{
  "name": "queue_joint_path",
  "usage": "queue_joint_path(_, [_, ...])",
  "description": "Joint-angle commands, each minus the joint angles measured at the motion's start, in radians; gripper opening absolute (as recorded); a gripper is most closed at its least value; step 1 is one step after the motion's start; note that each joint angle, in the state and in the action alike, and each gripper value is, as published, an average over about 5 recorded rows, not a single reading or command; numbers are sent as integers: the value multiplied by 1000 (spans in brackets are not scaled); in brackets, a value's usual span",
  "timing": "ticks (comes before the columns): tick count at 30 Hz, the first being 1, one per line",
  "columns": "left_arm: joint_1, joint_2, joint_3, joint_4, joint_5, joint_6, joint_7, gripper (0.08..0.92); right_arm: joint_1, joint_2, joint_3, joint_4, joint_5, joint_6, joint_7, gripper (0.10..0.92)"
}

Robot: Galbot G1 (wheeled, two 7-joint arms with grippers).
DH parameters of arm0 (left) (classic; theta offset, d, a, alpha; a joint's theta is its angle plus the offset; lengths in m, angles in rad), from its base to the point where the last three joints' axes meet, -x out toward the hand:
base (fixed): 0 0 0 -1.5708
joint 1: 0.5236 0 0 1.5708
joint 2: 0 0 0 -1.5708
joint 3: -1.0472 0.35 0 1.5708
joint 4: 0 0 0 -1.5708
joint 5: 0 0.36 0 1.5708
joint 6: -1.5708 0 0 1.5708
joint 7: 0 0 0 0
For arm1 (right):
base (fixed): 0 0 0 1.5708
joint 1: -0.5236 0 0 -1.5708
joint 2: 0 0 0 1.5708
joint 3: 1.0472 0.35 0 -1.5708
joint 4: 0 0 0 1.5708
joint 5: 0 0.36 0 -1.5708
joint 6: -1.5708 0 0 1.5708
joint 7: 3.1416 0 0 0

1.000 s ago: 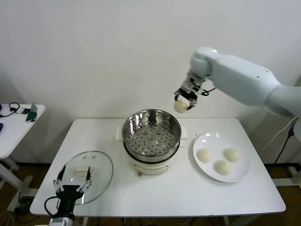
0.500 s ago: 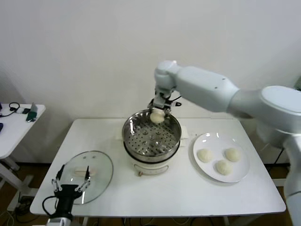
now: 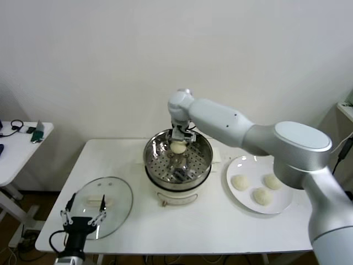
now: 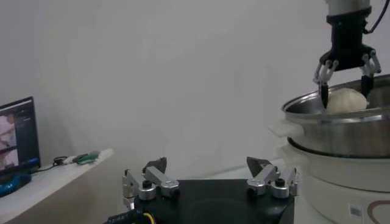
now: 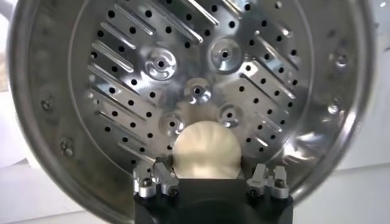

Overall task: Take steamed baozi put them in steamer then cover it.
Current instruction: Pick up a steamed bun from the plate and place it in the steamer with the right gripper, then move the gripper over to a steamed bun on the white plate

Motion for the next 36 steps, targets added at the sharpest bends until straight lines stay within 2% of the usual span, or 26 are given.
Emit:
queue_joint_path(1, [1,6,1,-4,0,0,0,823,-38,21,13,-27,-39,-2,4,744])
queue_joint_path(7, [3,4,4,-7,4,2,-1,823,-15,2,14,5,0,-11,-21,818])
queue_joint_path(10, [3,1,8,-8,6,-6,-2,823,9,-13,17,20,32,-8,-37,822])
queue_joint_path(17, [-3,1,17,-20,2,-7,-16,823,117,-93,-2,73,216,-43,-93,823])
queue_joint_path(22, [-23,16,18,-37,12,12,-21,823,248,-203,-129,90,568,-200,-119,823])
queue_joint_path(27, [-26,26,29,-46,18,23,-19,823,363,-394,-274,208,915,-411,-69,823])
queue_joint_path(31, [-27,31,35,-40,18,21,-17,823,406,-516,-343,277,1027,-521,-9,823])
queue_joint_path(36, [-29,32,39,-36,15,19,-17,823,393,-637,-400,320,1035,-651,46,823])
